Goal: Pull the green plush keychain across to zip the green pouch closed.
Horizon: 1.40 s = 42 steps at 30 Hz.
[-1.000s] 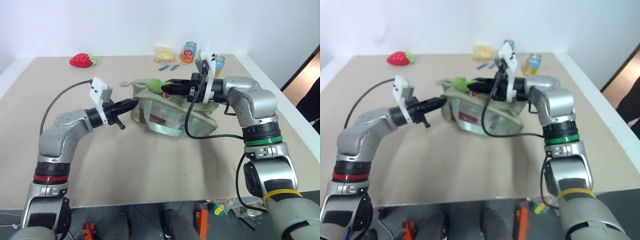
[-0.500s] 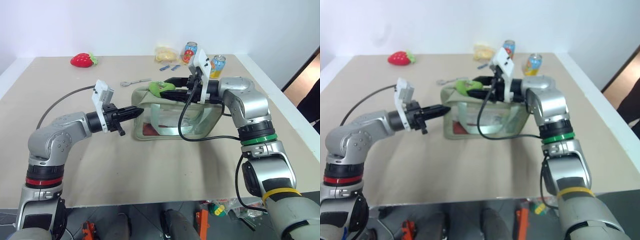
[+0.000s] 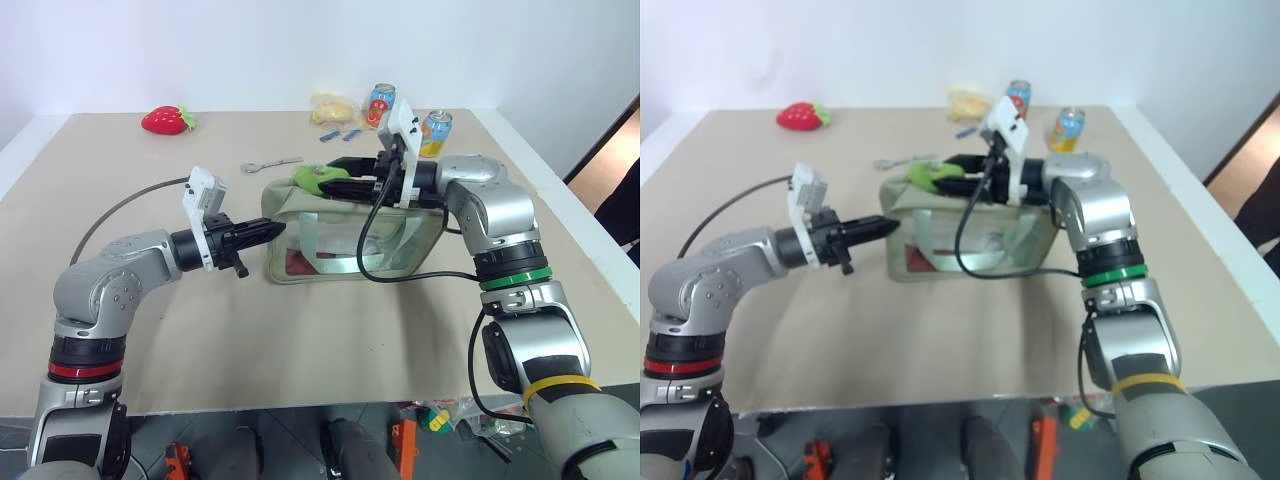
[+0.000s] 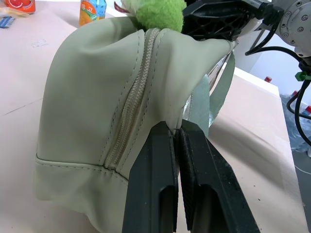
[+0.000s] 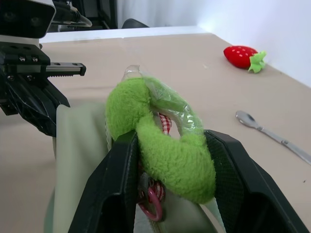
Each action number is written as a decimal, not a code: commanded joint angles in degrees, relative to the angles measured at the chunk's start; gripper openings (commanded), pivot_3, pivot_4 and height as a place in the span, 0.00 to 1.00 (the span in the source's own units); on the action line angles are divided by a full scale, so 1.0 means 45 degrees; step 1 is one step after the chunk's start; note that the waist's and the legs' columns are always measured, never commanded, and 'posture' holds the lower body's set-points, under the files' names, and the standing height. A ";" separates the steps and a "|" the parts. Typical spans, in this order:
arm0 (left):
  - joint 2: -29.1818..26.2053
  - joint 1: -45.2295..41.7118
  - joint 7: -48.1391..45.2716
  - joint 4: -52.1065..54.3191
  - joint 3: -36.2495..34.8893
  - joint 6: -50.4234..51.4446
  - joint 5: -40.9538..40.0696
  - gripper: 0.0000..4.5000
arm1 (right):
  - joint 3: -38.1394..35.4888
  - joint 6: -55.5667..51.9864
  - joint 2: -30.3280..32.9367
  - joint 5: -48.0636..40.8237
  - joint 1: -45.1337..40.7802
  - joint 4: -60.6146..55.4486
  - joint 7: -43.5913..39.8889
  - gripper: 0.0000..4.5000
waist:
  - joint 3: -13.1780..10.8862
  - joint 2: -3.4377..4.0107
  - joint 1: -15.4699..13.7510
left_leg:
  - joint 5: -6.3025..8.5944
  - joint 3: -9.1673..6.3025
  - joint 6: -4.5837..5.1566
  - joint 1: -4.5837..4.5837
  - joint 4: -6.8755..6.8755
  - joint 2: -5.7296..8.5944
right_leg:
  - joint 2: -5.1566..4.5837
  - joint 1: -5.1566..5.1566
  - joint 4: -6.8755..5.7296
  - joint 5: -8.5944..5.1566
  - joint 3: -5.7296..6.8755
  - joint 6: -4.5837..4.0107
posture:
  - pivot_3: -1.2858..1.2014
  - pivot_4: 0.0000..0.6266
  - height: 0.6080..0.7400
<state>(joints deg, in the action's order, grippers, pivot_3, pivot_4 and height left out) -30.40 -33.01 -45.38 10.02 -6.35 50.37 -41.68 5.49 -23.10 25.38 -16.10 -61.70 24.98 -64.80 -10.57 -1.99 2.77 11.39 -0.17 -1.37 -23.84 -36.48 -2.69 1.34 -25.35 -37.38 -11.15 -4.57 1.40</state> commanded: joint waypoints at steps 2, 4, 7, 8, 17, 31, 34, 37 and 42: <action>-0.0075 0.0091 -0.0050 0.0468 -0.0078 -0.0130 -0.0197 0.00 | -0.0507 0.0146 0.0034 -0.0346 -0.0374 -0.0128 -0.0132 0.46 | 0.0000 0.0000 0.0000 | 0.0000 0.0000 0.0000 0.0000 0.0000 0.0000 | 0.0000 0.0000 0.0000 0.0000 -0.0001 0.0000 | 0.52 0.24 1.00; -0.0045 0.0125 0.0027 0.0423 -0.0074 -0.0125 -0.0160 0.00 | -0.0505 0.0149 0.0061 -0.0329 -0.0313 -0.0134 -0.0195 0.46 | 0.0000 0.0000 0.0000 | 0.0000 0.0000 0.0000 0.0001 0.0000 0.0000 | 0.0001 0.0000 0.0000 0.0000 0.0000 0.0000 | 0.52 0.24 1.00; -0.0015 0.0111 0.0081 0.0388 -0.0101 -0.0062 -0.0203 0.00 | -0.0531 0.0146 0.0062 -0.0348 -0.0253 -0.0167 -0.0217 0.26 | 0.0000 0.0000 0.0000 | 0.0000 -0.0001 0.0000 0.0001 -0.0001 0.0000 | 0.0001 0.0000 -0.0001 0.0001 0.0001 -0.0001 | 0.52 0.24 1.00; -0.0002 0.0095 0.0099 0.0360 -0.0126 -0.0038 -0.0228 0.00 | -0.0544 0.0142 0.0056 -0.0356 -0.0244 -0.0178 -0.0200 0.20 | 0.0000 0.0000 0.0000 | 0.0000 -0.0001 0.0000 0.0002 -0.0001 0.0000 | 0.0001 0.0000 -0.0001 0.0001 0.0001 -0.0001 | 0.52 0.24 1.00; -0.0028 -0.0129 0.0177 0.0193 -0.0116 -0.0056 -0.0155 0.00 | -0.0667 0.0195 0.0094 -0.0418 -0.0120 -0.0348 -0.0145 0.01 | 0.0000 0.0000 0.0000 | 0.0000 -0.0001 0.0000 0.0001 -0.0001 0.0000 | 0.0001 0.0000 -0.0001 0.0001 0.0000 -0.0001 | 0.52 0.24 1.00; 0.0324 -0.0553 0.0995 0.0179 -0.0434 0.0562 -0.0925 0.00 | -0.2039 0.0641 0.0622 -0.0917 -0.0243 -0.1257 0.1062 0.01 | 0.0000 0.0000 -0.0005 | 0.0000 -0.0002 0.0000 -0.0004 -0.0002 0.0004 | -0.0006 0.0002 0.0001 0.0001 0.0000 0.0001 | 0.52 0.24 1.00; 0.0437 -0.0637 0.1186 0.0077 -0.0433 0.0633 -0.1002 0.00 | -0.2116 0.0610 0.0792 -0.0973 -0.0104 -0.1419 0.1177 0.01 | 0.0000 0.0000 -0.0009 | -0.0001 -0.0007 -0.0001 0.0001 -0.0003 0.0004 | -0.0004 0.0007 -0.0001 0.0002 0.0005 0.0001 | 0.52 0.24 1.00; 0.0516 -0.0663 0.1317 0.0057 -0.0407 0.0644 -0.1065 0.00 | -0.2116 0.0578 0.0926 -0.1038 0.0096 -0.1586 0.1251 0.01 | 0.0000 0.0000 -0.0014 | -0.0002 -0.0008 -0.0002 0.0000 -0.0009 0.0006 | -0.0006 0.0010 0.0000 0.0003 0.0004 0.0004 | 0.52 0.24 1.00; 0.0460 -0.0647 0.1364 0.0042 -0.0302 0.0523 -0.0965 0.00 | -0.2142 0.0528 0.1202 -0.1139 0.0359 -0.1835 0.1362 0.01 | 0.0000 0.0000 -0.0017 | -0.0002 -0.0008 -0.0002 -0.0001 -0.0010 0.0009 | -0.0008 0.0011 0.0000 0.0003 0.0004 0.0005 | 0.52 0.24 1.00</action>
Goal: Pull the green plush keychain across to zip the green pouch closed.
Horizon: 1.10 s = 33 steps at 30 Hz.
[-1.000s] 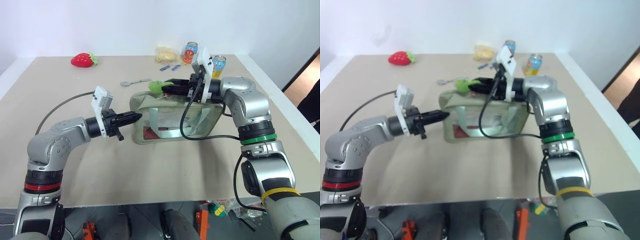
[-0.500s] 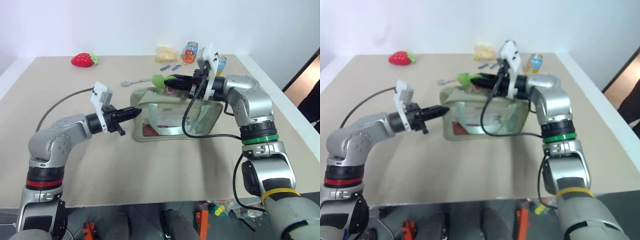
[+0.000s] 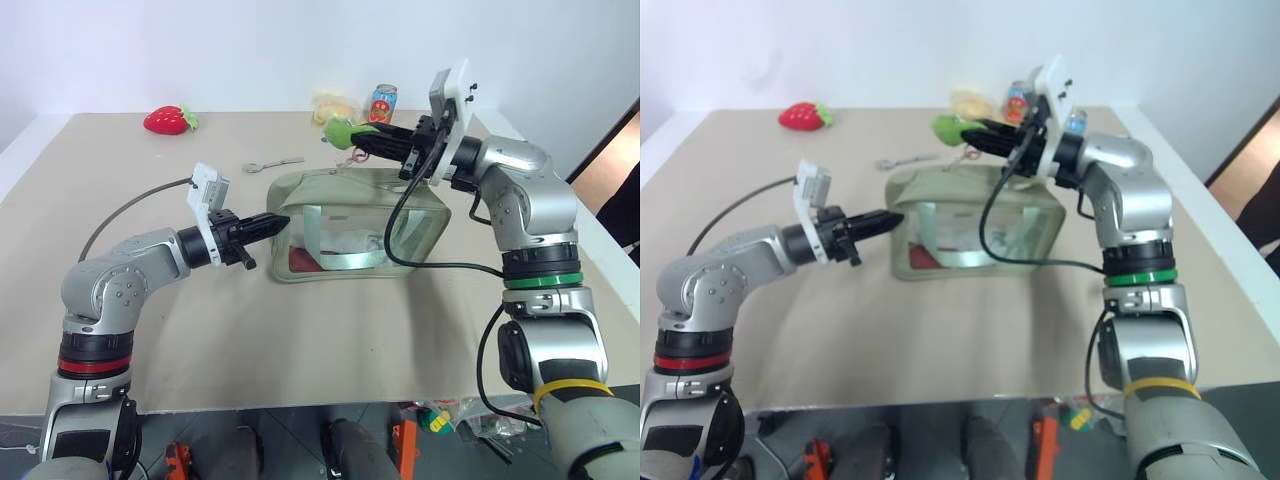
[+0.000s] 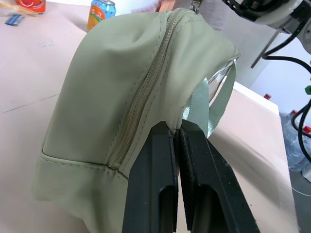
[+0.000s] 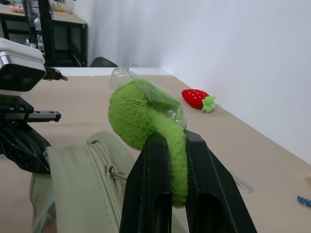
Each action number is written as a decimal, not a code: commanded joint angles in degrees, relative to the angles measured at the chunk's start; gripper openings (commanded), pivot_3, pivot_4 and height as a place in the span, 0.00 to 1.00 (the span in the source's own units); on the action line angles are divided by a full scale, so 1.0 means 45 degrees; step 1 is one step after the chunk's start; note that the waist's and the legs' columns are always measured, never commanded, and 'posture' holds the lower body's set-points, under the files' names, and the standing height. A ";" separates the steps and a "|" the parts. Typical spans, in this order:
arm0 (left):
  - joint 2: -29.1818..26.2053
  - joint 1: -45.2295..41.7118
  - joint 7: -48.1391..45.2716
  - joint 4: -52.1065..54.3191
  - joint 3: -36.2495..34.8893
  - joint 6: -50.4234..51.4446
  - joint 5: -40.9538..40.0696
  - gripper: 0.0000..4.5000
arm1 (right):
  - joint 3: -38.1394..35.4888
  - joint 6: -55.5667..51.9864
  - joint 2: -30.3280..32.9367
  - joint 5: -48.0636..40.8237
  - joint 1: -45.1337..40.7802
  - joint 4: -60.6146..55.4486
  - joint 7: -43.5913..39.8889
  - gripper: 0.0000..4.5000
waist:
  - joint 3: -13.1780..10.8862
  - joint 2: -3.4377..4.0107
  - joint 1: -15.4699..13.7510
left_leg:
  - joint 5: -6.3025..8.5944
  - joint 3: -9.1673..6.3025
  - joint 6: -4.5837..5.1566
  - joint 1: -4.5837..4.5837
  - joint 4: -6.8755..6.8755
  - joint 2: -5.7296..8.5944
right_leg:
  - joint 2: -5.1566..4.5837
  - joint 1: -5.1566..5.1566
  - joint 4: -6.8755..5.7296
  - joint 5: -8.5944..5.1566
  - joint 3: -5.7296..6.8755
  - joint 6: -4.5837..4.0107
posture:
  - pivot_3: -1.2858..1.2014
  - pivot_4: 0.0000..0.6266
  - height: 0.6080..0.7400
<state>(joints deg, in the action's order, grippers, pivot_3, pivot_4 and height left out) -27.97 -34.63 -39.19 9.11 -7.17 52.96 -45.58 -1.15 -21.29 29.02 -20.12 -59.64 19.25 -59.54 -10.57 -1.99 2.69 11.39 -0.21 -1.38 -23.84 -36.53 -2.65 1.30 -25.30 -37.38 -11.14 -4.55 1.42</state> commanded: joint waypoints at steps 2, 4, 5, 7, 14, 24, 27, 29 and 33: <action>-0.0133 -0.0271 -0.0044 0.0243 -0.0074 -0.0141 0.0002 0.00 | -0.0710 0.0128 0.0498 -0.0271 -0.0035 -0.0614 0.0247 0.01 | 0.0000 0.0000 0.0000 | 0.0000 0.0001 0.0000 0.0000 0.0000 0.0000 | 0.0000 -0.0001 0.0000 0.0000 -0.0001 0.0000 | 0.52 0.24 1.00; -0.0159 -0.0271 -0.0049 0.0239 -0.0061 -0.0189 0.0057 0.00 | -0.0742 0.0160 0.0620 -0.0286 0.0042 -0.0673 0.0319 0.01 | 0.0000 0.0001 0.0000 | 0.0000 0.0000 0.0000 0.0000 0.0000 0.0000 | 0.0000 -0.0001 0.0000 0.0000 -0.0001 0.0000 | 0.52 0.24 1.00; -0.0164 -0.0260 -0.0047 0.0251 -0.0065 -0.0198 0.0063 0.00 | -0.0759 0.0151 0.0671 -0.0306 0.0095 -0.0733 0.0353 0.01 | 0.0000 0.0000 0.0000 | 0.0000 0.0001 0.0000 0.0001 0.0000 0.0000 | 0.0000 -0.0001 0.0000 0.0000 -0.0001 0.0000 | 0.52 0.24 1.00; -0.0204 -0.0243 -0.0057 0.0275 -0.0049 -0.0211 0.0105 0.00 | -0.0852 0.0068 0.0816 -0.0354 0.0270 -0.0934 0.0440 0.01 | 0.0000 0.0000 -0.0001 | 0.0000 0.0000 0.0000 0.0000 0.0000 0.0000 | 0.0000 0.0000 0.0000 0.0000 0.0000 0.0000 | 0.52 0.24 1.00; -0.0264 -0.0157 -0.0063 0.0343 -0.0019 -0.0182 0.0165 0.00 | -0.1222 -0.0111 0.1304 -0.0492 0.0873 -0.1464 0.0859 0.01 | 0.0000 0.0000 -0.0003 | 0.0000 0.0001 0.0000 0.0001 0.0000 0.0001 | 0.0001 -0.0001 0.0001 0.0000 -0.0003 0.0000 | 0.52 0.24 1.00; -0.0276 -0.0126 -0.0078 0.0391 0.0045 -0.0200 0.0209 0.00 | -0.1557 -0.0102 0.1979 -0.0452 0.1357 -0.1499 0.1310 0.01 | 0.0000 0.0000 -0.0003 | 0.0000 0.0001 0.0000 0.0002 0.0000 0.0002 | 0.0002 -0.0001 0.0001 0.0000 -0.0004 0.0000 | 0.52 0.24 1.00; -0.0237 -0.0110 -0.0072 0.0392 0.0047 -0.0210 0.0229 0.00 | -0.1641 -0.0055 0.2216 -0.0407 0.1536 -0.1441 0.1390 0.01 | 0.0000 0.0000 -0.0009 | 0.0000 0.0002 0.0000 0.0002 -0.0001 0.0002 | 0.0000 0.0002 0.0002 0.0000 -0.0004 0.0001 | 0.52 0.24 1.00; -0.0221 -0.0098 -0.0065 0.0394 0.0051 -0.0217 0.0238 0.00 | -0.1700 -0.0004 0.2378 -0.0385 0.1650 -0.1358 0.1441 0.01 | 0.0000 0.0000 -0.0008 | 0.0000 0.0002 0.0000 0.0001 -0.0002 0.0004 | -0.0001 0.0002 0.0002 0.0000 -0.0006 0.0001 | 0.52 0.24 1.00; -0.0226 -0.0056 -0.0066 0.0420 0.0059 -0.0223 0.0258 0.00 | -0.1830 0.0087 0.2681 -0.0327 0.1876 -0.1195 0.1551 0.01 | 0.0000 0.0000 -0.0013 | 0.0000 0.0002 0.0000 0.0001 -0.0002 0.0005 | -0.0001 0.0001 0.0002 0.0000 -0.0004 0.0001 | 0.52 0.24 1.00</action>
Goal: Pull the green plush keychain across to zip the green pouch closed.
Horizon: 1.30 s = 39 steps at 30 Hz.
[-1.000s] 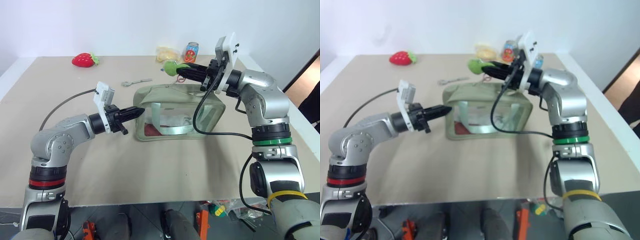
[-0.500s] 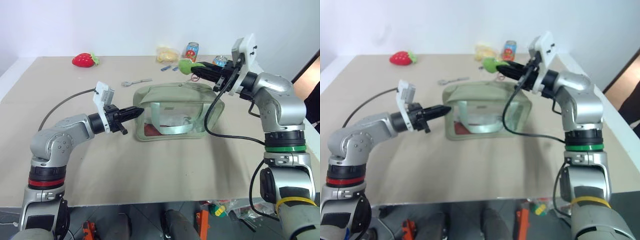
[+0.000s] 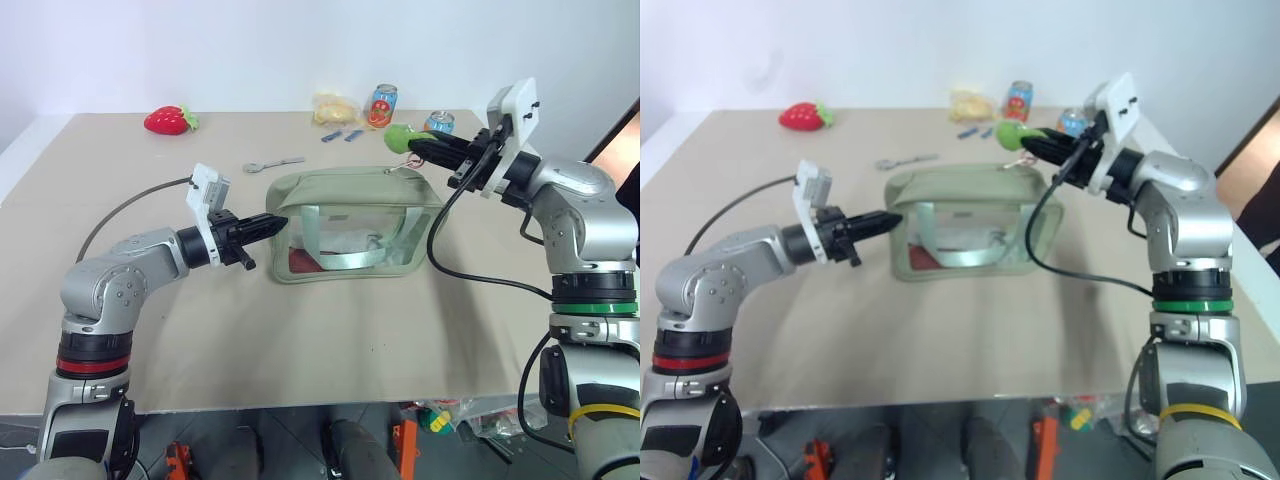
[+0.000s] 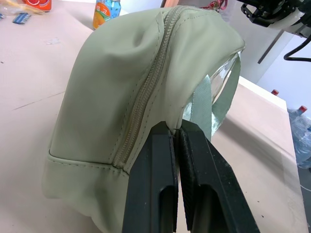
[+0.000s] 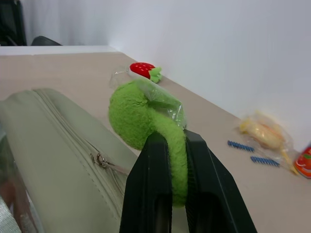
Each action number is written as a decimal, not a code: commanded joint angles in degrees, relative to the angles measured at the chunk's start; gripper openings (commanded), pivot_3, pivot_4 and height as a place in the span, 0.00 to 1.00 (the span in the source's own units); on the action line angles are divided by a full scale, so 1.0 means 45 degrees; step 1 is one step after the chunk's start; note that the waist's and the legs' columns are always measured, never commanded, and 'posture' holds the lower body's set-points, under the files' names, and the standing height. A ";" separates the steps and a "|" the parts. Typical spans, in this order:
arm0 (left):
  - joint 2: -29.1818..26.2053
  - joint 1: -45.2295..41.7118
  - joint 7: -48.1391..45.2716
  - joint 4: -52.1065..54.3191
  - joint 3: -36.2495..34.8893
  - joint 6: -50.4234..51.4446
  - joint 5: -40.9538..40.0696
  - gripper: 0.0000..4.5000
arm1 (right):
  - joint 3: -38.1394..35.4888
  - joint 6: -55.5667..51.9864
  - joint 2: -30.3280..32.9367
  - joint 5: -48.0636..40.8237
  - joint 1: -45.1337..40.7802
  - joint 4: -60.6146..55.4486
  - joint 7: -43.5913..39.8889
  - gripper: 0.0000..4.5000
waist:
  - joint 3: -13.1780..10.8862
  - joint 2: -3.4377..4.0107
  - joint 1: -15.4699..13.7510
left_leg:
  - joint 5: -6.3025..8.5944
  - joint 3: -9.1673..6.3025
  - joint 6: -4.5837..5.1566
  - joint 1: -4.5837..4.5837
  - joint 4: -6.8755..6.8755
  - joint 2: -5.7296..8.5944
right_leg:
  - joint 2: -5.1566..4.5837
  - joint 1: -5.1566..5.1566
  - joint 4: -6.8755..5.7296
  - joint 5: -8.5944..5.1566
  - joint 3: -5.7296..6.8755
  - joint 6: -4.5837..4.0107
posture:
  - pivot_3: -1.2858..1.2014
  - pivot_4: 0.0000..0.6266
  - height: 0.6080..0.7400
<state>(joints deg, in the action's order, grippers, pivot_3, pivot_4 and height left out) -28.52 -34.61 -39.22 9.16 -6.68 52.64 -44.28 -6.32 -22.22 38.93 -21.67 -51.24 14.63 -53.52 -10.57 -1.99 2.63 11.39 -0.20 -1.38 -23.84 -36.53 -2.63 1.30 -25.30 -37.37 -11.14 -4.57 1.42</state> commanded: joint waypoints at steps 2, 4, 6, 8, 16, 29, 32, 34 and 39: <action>-0.0098 -0.0062 -0.0056 0.0402 -0.0039 -0.0155 -0.0009 0.00 | -0.0764 0.0358 0.0609 0.0049 0.0100 -0.0074 0.0244 0.01 | 0.0000 0.0000 0.0002 | 0.0000 0.0001 0.0000 0.0000 0.0000 0.0001 | 0.0000 0.0000 0.0000 0.0000 -0.0002 0.0000 | 0.52 0.24 1.00; -0.0088 -0.0060 -0.0053 0.0405 -0.0035 -0.0144 -0.0003 0.00 | -0.0841 0.0406 0.0735 0.0071 0.0159 0.0010 0.0297 0.01 | 0.0000 0.0000 0.0005 | 0.0000 0.0001 0.0000 0.0001 0.0000 0.0001 | 0.0000 0.0000 0.0000 0.0000 -0.0002 0.0001 | 0.52 0.24 1.00; -0.0074 -0.0072 -0.0056 0.0397 -0.0030 -0.0134 0.0007 0.00 | -0.0924 0.0456 0.0868 0.0086 0.0166 0.0136 0.0323 0.01 | 0.0000 0.0000 0.0005 | 0.0000 0.0001 0.0000 0.0003 0.0000 0.0000 | 0.0001 0.0000 0.0000 0.0000 -0.0003 0.0001 | 0.52 0.24 1.00; -0.0072 -0.0087 -0.0067 0.0379 -0.0021 -0.0138 0.0024 0.00 | -0.0943 0.0517 0.1008 0.0128 0.0194 0.0261 0.0348 0.01 | 0.0000 0.0000 0.0003 | 0.0000 0.0000 0.0000 0.0003 -0.0001 0.0000 | 0.0001 0.0001 0.0000 0.0000 -0.0002 0.0001 | 0.52 0.24 1.00; -0.0041 -0.0125 -0.0048 0.0381 -0.0007 -0.0164 0.0060 0.00 | -0.0804 0.0659 0.1347 0.0741 0.0416 0.0852 0.0842 0.01 | 0.0000 0.0000 0.0003 | 0.0000 0.0001 0.0000 0.0002 -0.0002 0.0002 | 0.0000 0.0002 0.0000 0.0001 -0.0005 0.0002 | 0.52 0.24 1.00; -0.0073 -0.0063 0.0025 0.0508 -0.0083 -0.0167 0.0065 0.00 | -0.0087 0.0349 0.1583 0.2188 0.1556 0.0887 0.1460 0.01 | 0.0000 0.0000 0.0009 | -0.0001 0.0005 -0.0001 0.0008 -0.0004 0.0006 | -0.0002 0.0005 0.0000 0.0004 -0.0011 0.0007 | 0.52 0.24 1.00; -0.0049 -0.0070 0.0048 0.0521 -0.0087 -0.0172 0.0057 0.00 | 0.0016 0.0185 0.1431 0.2260 0.1788 0.0624 0.1578 0.01 | 0.0000 0.0000 0.0010 | -0.0001 0.0005 -0.0002 0.0010 -0.0005 0.0005 | -0.0002 0.0007 0.0000 0.0004 -0.0012 0.0008 | 0.52 0.24 1.00; -0.0038 -0.0052 0.0064 0.0558 -0.0095 -0.0174 0.0043 0.00 | 0.0130 0.0007 0.1345 0.2293 0.2019 0.0341 0.1651 0.01 | 0.0000 0.0000 0.0010 | -0.0002 0.0008 -0.0002 0.0010 -0.0005 0.0006 | -0.0002 0.0007 0.0000 0.0005 -0.0016 0.0009 | 0.52 0.24 1.00; 0.0007 -0.0029 0.0119 0.0616 -0.0119 -0.0182 0.0015 0.00 | 0.0290 -0.0255 0.1026 0.2316 0.2438 0.0001 0.1949 0.01 | 0.0001 0.0000 0.0011 | -0.0002 0.0008 -0.0002 0.0012 -0.0005 0.0005 | -0.0001 0.0009 0.0000 0.0006 -0.0016 0.0011 | 0.52 0.24 1.00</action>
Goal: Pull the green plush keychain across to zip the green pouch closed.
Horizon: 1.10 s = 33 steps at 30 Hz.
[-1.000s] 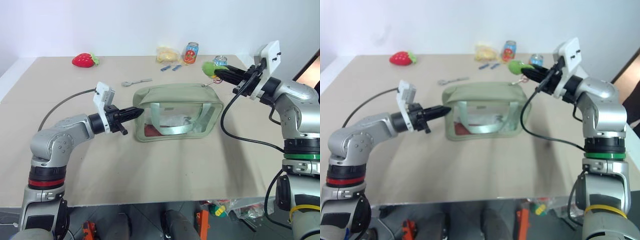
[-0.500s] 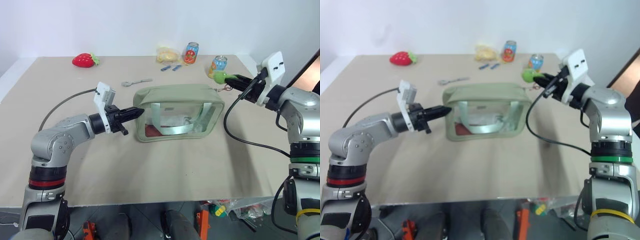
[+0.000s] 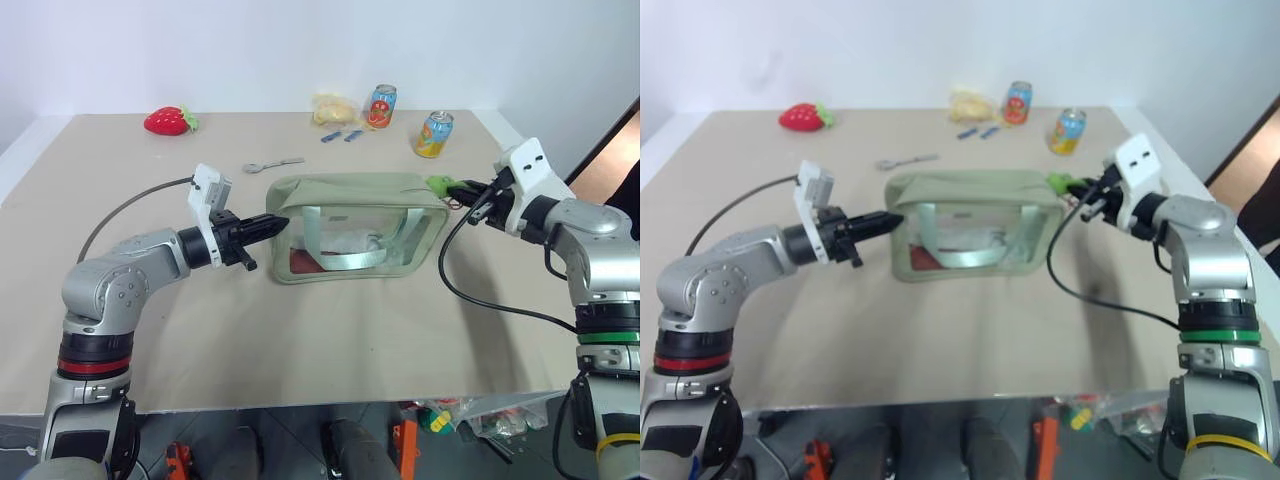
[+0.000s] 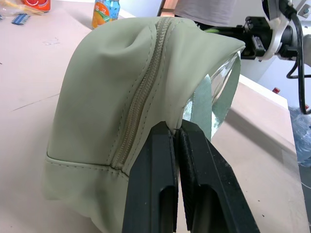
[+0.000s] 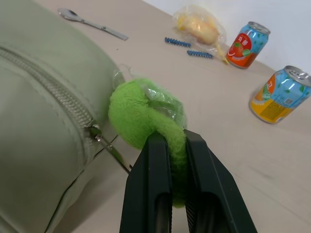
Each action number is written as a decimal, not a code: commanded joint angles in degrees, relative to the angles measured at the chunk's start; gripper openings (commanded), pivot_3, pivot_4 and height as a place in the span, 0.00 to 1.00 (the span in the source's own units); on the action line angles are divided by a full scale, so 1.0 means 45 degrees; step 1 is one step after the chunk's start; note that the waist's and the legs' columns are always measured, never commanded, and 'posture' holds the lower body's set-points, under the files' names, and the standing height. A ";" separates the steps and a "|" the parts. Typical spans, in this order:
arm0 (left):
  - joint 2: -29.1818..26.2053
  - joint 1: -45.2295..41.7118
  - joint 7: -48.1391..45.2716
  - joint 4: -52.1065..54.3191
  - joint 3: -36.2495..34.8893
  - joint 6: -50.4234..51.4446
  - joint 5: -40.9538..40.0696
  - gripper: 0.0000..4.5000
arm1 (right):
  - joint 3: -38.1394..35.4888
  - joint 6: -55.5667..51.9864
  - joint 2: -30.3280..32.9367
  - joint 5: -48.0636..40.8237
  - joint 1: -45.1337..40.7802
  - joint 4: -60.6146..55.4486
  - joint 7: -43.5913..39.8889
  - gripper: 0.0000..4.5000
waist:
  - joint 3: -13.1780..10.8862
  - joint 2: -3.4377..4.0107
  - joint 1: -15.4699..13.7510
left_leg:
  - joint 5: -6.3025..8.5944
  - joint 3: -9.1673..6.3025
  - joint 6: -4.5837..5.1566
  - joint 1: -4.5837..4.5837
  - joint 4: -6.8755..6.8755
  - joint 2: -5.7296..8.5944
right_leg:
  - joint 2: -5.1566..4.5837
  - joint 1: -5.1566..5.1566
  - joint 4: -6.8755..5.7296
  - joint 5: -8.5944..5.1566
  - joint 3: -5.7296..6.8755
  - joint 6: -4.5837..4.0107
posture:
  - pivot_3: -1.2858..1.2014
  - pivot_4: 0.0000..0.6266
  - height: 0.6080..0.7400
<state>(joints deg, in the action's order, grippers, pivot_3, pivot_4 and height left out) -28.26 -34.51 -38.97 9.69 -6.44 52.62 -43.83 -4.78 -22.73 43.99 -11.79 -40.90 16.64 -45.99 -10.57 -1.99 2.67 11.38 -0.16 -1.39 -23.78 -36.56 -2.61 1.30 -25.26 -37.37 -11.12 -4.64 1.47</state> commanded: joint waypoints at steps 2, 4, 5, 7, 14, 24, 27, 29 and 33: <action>-0.0028 -0.0048 0.0084 0.0524 -0.0165 -0.0186 -0.0095 0.00 | 0.0086 -0.0174 -0.0340 0.0210 0.0346 -0.0568 0.0446 0.01 | 0.0000 -0.0001 0.0002 | 0.0000 0.0000 -0.0001 0.0003 -0.0002 0.0000 | 0.0001 0.0003 0.0000 0.0002 -0.0002 0.0003 | 0.52 0.24 1.00; -0.0002 -0.0046 0.0106 0.0549 -0.0151 -0.0200 -0.0099 0.00 | 0.0240 -0.0259 -0.0571 0.0270 0.0597 -0.0787 0.0553 0.01 | 0.0001 -0.0001 0.0003 | -0.0001 -0.0001 -0.0001 0.0010 -0.0002 -0.0001 | 0.0002 0.0009 0.0000 0.0002 -0.0001 0.0003 | 0.52 0.24 1.00; 0.0011 -0.0048 0.0117 0.0560 -0.0146 -0.0206 -0.0101 0.00 | 0.0328 -0.0269 -0.0659 0.0319 0.0721 -0.0900 0.0590 0.01 | 0.0001 -0.0001 0.0004 | -0.0001 0.0000 -0.0001 0.0011 -0.0002 -0.0001 | 0.0002 0.0009 -0.0001 0.0002 -0.0001 0.0003 | 0.52 0.24 1.00; 0.0034 -0.0062 0.0136 0.0577 -0.0140 -0.0214 -0.0102 0.00 | 0.0417 -0.0300 -0.0851 0.0375 0.0894 -0.1033 0.0720 0.01 | 0.0001 -0.0001 0.0004 | -0.0001 0.0000 -0.0002 0.0011 -0.0003 -0.0001 | 0.0003 0.0010 -0.0001 0.0003 -0.0002 0.0004 | 0.52 0.24 1.00; 0.0075 -0.0051 0.0206 0.0666 -0.0100 -0.0262 -0.0097 0.00 | 0.0789 0.0272 -0.1371 0.0879 0.1396 -0.0773 0.1118 0.01 | 0.0002 -0.0002 0.0015 | -0.0002 0.0006 -0.0002 0.0036 -0.0004 -0.0003 | 0.0007 0.0027 -0.0001 0.0007 -0.0011 0.0009 | 0.52 0.24 1.00; 0.0134 -0.0020 0.0148 0.0682 -0.0047 -0.0369 -0.0050 0.00 | 0.0758 0.0932 -0.1594 0.1259 0.1550 -0.0381 0.1283 0.01 | 0.0002 -0.0002 0.0023 | -0.0002 0.0018 -0.0002 0.0086 -0.0002 -0.0005 | 0.0013 0.0060 -0.0001 0.0007 -0.0026 0.0008 | 0.52 0.24 1.00; 0.0077 0.0047 0.0018 0.0713 0.0025 -0.0457 -0.0002 0.00 | 0.0498 0.0821 -0.1550 0.1018 0.1396 -0.0409 0.1233 0.01 | 0.0002 -0.0002 0.0023 | -0.0002 0.0022 -0.0002 0.0087 -0.0002 -0.0004 | 0.0013 0.0061 -0.0001 0.0008 -0.0030 0.0008 | 0.52 0.24 1.00; 0.0065 0.0075 -0.0100 0.0728 0.0069 -0.0507 -0.0020 0.00 | 0.0183 0.0525 -0.1522 0.0601 0.1174 -0.0505 0.1056 0.01 | 0.0001 -0.0002 0.0021 | -0.0002 0.0024 -0.0002 0.0088 -0.0002 -0.0004 | 0.0013 0.0062 -0.0001 0.0008 -0.0032 0.0009 | 0.52 0.24 1.00; 0.0157 -0.0074 -0.0122 0.0560 -0.0265 -0.0177 -0.0556 0.00 | -0.0291 -0.0107 -0.1382 -0.0192 0.0871 -0.0993 0.0632 0.34 | 0.0001 -0.0002 0.0019 | -0.0002 0.0027 -0.0002 0.0084 -0.0002 -0.0003 | 0.0012 0.0061 -0.0001 0.0009 -0.0036 0.0010 | 0.52 0.24 1.00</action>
<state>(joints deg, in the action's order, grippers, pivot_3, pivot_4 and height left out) -27.73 -33.82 -38.86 10.56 -6.26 51.71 -44.05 -4.00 -22.42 36.97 -10.28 -35.06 14.88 -41.87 -10.56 -2.00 2.76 11.37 -0.04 -1.40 -23.40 -36.56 -2.62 1.35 -24.99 -37.38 -11.07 -4.81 1.52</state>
